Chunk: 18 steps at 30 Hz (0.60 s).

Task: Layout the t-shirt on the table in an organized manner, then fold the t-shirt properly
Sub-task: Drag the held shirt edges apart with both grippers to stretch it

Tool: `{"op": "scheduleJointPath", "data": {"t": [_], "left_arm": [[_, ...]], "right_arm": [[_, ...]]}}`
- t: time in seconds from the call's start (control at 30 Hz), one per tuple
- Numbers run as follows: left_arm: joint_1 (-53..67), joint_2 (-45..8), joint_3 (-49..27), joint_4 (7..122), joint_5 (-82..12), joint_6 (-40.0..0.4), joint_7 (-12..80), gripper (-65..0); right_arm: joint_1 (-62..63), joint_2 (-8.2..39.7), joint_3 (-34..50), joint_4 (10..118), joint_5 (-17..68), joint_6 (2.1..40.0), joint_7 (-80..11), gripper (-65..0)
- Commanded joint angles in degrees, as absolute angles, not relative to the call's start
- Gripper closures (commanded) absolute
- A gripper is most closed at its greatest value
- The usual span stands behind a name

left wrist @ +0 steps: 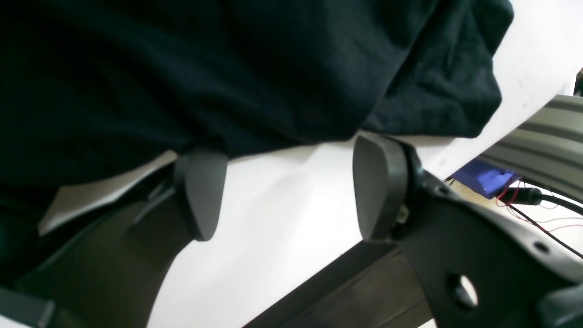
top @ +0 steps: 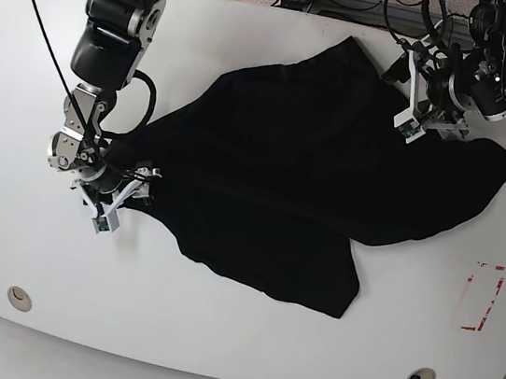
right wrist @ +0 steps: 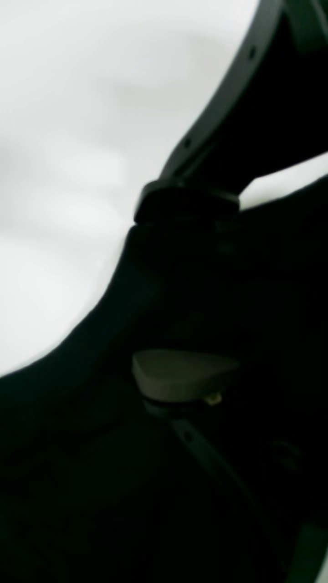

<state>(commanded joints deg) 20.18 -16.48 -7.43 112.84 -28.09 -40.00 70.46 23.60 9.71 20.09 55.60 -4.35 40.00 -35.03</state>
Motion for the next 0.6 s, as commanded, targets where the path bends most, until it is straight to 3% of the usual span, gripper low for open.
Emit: {"op": "scheduleJointPath", "data": {"t": [0.13,0.3,0.6], "left_arm": [[20.79,-16.4,-5.67,112.75,-28.18,-40.0,70.37,-40.6],[20.88,-16.31,0.75,112.75,-28.18,-40.0,70.37,-40.7],[20.62,-13.49,6.55,112.4,-27.91,-40.0,70.29,-40.7]], "right_arm": [[23.6,9.71,20.09,55.6,-4.26,40.0,-35.03,-40.0],[23.52,9.71,20.09,55.6,-4.26,40.0,-35.03,-47.4],[22.02,9.8,19.91,55.96,-1.71,40.0,-35.03,-47.4]]}}
